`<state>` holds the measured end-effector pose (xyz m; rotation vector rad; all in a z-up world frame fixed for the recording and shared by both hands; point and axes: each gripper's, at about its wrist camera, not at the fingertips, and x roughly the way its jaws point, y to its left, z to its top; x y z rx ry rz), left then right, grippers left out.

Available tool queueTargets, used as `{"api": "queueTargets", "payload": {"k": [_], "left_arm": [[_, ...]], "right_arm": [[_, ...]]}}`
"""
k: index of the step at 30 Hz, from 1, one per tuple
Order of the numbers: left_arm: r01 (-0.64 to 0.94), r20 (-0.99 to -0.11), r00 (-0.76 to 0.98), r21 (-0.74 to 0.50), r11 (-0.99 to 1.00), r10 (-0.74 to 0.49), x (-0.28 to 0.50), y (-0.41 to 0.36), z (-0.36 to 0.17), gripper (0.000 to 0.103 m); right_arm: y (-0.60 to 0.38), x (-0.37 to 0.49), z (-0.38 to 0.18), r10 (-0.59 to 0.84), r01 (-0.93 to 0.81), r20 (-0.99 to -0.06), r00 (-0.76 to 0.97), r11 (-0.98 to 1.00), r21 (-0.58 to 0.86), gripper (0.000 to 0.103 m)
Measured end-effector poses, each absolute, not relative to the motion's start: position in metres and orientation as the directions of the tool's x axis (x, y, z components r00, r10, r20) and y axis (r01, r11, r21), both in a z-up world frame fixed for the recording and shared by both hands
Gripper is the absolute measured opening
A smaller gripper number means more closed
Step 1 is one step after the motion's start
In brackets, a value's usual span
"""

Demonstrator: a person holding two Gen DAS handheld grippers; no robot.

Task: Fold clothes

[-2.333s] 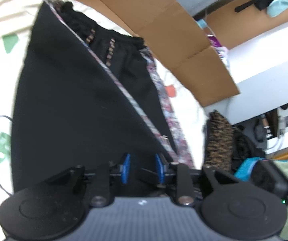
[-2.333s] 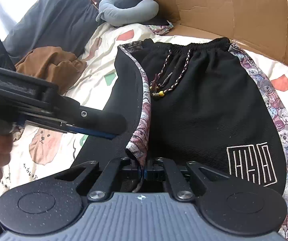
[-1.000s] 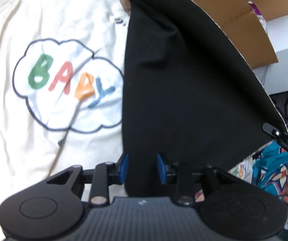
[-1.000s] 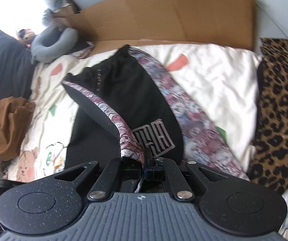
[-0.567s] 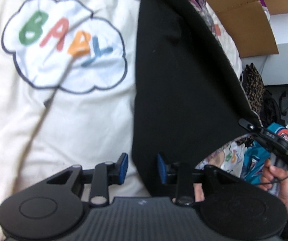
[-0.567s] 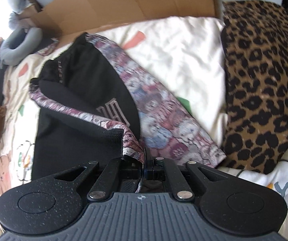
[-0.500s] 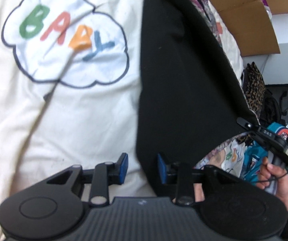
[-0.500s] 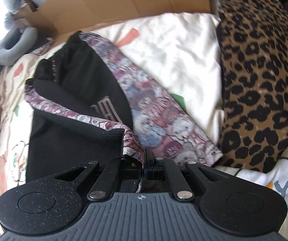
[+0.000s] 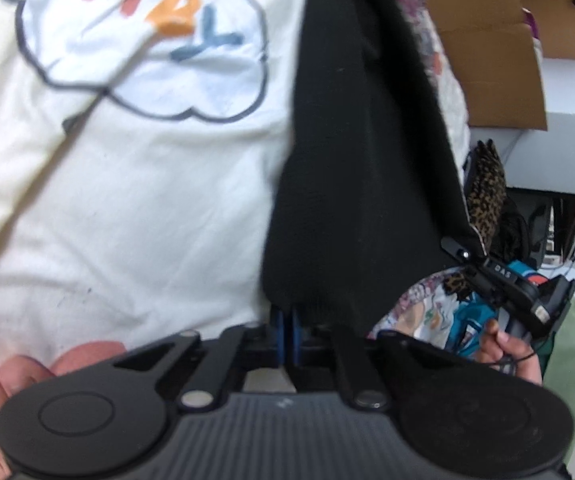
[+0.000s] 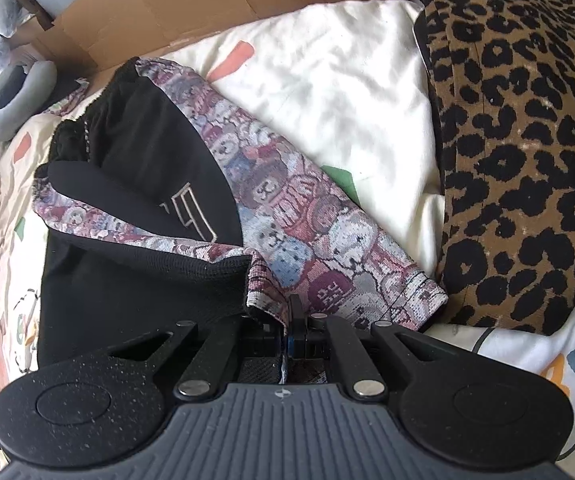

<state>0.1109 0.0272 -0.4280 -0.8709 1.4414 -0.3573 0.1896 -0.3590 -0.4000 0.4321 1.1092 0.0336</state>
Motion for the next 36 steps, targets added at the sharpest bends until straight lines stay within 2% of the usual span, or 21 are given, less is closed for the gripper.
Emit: {"api": "queueTargets", "payload": {"k": [8,16,26,32,35,36], "left_arm": [[-0.241,-0.644,0.200,-0.763,0.600,-0.739,0.124,0.038,-0.399,0.001],[-0.219,-0.573,0.204,-0.817,0.534,-0.794,0.140,-0.002,-0.389,0.001],[-0.236,-0.646,0.087,-0.753,0.614,-0.759,0.122,-0.008,-0.423,0.001],[-0.231,-0.682,0.091,-0.723,0.651,-0.725,0.120,-0.015,-0.433,0.001],[-0.227,-0.673,0.087,-0.731,0.643,-0.734,0.121,-0.021,-0.436,0.010],[-0.226,-0.668,0.083,-0.735,0.639,-0.739,0.121,-0.023,-0.437,0.014]], "right_arm": [[-0.364,0.190,-0.362,0.253,0.150,-0.818,0.517,0.914,0.377,0.001],[-0.374,0.189,-0.347,0.240,0.167,-0.810,0.536,0.910,0.380,0.001],[-0.390,0.176,-0.375,0.200,0.244,-0.853,0.483,0.905,0.350,0.001],[-0.392,0.173,-0.392,0.196,0.261,-0.863,0.465,0.902,0.345,0.002],[-0.393,0.172,-0.396,0.188,0.259,-0.863,0.470,0.905,0.339,0.004],[-0.394,0.172,-0.395,0.183,0.261,-0.862,0.472,0.906,0.334,0.008]]}}
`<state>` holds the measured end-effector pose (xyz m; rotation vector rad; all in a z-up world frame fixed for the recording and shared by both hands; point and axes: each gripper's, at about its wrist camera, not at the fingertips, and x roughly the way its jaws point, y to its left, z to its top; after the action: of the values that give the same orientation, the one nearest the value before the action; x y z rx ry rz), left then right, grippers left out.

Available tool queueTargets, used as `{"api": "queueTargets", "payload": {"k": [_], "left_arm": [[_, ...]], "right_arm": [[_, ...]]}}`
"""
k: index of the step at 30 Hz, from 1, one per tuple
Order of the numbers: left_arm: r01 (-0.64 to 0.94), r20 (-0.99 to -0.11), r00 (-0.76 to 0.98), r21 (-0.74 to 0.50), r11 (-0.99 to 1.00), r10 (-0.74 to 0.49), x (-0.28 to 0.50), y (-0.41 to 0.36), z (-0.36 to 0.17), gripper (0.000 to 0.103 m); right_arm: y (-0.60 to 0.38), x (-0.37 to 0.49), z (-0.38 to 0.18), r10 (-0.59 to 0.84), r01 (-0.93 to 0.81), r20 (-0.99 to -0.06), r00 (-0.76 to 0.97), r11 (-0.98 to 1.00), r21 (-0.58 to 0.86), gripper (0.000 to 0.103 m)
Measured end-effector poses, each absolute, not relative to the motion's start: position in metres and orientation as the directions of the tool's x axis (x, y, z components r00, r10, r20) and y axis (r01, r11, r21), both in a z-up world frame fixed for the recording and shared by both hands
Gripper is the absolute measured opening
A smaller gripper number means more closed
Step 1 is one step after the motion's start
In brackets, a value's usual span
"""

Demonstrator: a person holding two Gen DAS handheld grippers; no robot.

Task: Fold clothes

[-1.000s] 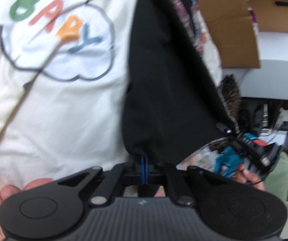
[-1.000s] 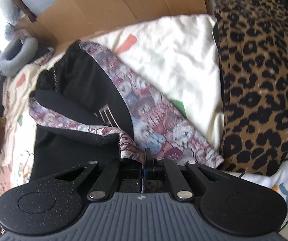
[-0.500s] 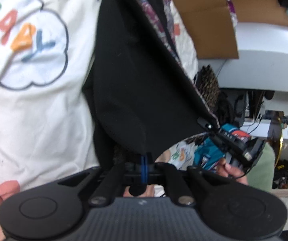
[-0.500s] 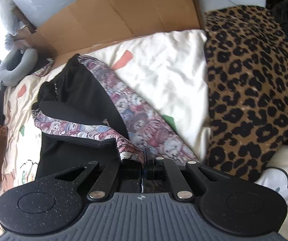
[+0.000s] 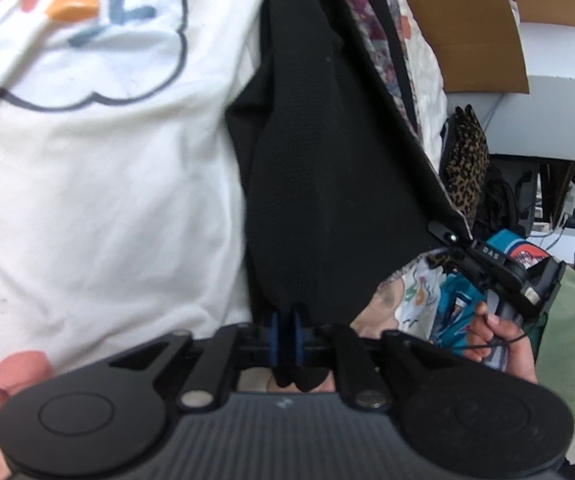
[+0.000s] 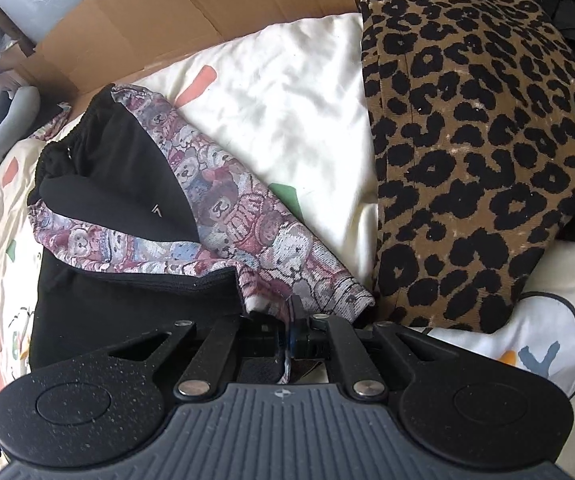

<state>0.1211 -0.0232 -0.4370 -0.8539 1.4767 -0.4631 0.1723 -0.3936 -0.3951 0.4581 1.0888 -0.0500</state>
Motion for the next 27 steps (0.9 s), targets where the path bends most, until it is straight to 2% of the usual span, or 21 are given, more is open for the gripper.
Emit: {"api": "queueTargets", "payload": {"k": [2,5,7,11,14,27], "left_arm": [[-0.224,-0.660,0.068,-0.741,0.633,-0.748,0.121,-0.029,-0.440,0.015],[-0.222,-0.653,0.051,-0.745,0.629,-0.756,0.119,-0.035,-0.444,0.014],[-0.223,-0.644,0.043,-0.752,0.621,-0.764,0.117,-0.038,-0.446,0.004],[-0.202,-0.639,0.033,-0.757,0.621,-0.769,0.115,-0.042,-0.446,0.003],[-0.196,-0.643,0.028,-0.754,0.627,-0.765,0.114,-0.042,-0.445,0.002],[-0.164,-0.670,0.007,-0.733,0.660,-0.743,0.119,-0.037,-0.446,0.001]], "right_arm": [[-0.395,0.172,-0.393,0.169,0.257,-0.859,0.483,0.911,0.323,0.013],[-0.396,0.173,-0.390,0.156,0.249,-0.852,0.500,0.916,0.314,0.013],[-0.397,0.173,-0.389,0.157,0.242,-0.845,0.512,0.917,0.317,0.013],[-0.394,0.174,-0.389,0.157,0.203,-0.835,0.528,0.931,0.304,0.013],[-0.392,0.176,-0.388,0.160,0.184,-0.834,0.529,0.937,0.296,0.001],[-0.405,0.166,-0.398,0.110,0.282,-0.869,0.482,0.920,0.273,0.001]]}}
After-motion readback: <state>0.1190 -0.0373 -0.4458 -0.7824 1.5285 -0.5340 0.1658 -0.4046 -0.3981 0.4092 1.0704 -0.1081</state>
